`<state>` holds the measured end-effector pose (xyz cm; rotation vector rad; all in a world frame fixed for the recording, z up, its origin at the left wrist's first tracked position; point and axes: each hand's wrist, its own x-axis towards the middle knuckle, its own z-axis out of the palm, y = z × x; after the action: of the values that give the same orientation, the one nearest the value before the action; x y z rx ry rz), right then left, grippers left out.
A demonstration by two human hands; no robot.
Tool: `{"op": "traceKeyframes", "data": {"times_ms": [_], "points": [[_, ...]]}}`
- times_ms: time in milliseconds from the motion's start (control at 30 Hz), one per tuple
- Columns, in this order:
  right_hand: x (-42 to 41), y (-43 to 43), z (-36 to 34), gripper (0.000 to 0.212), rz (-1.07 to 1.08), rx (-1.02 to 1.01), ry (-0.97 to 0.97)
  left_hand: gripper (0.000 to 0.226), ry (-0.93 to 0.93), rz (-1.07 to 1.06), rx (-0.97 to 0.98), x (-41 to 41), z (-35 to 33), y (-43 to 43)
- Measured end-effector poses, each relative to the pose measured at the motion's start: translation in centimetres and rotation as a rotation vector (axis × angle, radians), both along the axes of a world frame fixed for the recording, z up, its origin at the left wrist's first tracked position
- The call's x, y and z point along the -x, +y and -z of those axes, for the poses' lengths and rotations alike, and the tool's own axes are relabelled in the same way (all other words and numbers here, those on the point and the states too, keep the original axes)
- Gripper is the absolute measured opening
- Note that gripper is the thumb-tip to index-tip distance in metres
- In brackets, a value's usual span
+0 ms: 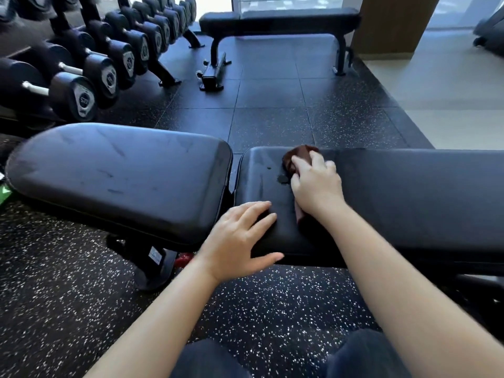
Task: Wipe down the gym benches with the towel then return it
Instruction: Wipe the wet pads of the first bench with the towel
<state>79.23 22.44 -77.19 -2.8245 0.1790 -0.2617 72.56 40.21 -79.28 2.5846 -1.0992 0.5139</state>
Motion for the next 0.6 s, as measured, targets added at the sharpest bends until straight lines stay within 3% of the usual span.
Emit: {"op": "traceKeyframes", "data": {"times_ms": [167, 467, 600], "points": [[7.1, 2.2, 1.1, 0.045, -0.005, 0.044, -0.11, 0.051, -0.172, -0.069, -0.146, 0.1, -1.8, 5.7], [-4.4, 4.3, -0.6, 0.038, -0.008, 0.031, 0.054, 0.039, -0.189, -0.203, -0.203, -1.5, -1.9, 7.4], [-4.6, 5.0, -0.9, 0.039, -0.007, 0.017, 0.067, 0.037, -0.186, -0.214, -0.191, -1.5, -1.9, 7.5]]}}
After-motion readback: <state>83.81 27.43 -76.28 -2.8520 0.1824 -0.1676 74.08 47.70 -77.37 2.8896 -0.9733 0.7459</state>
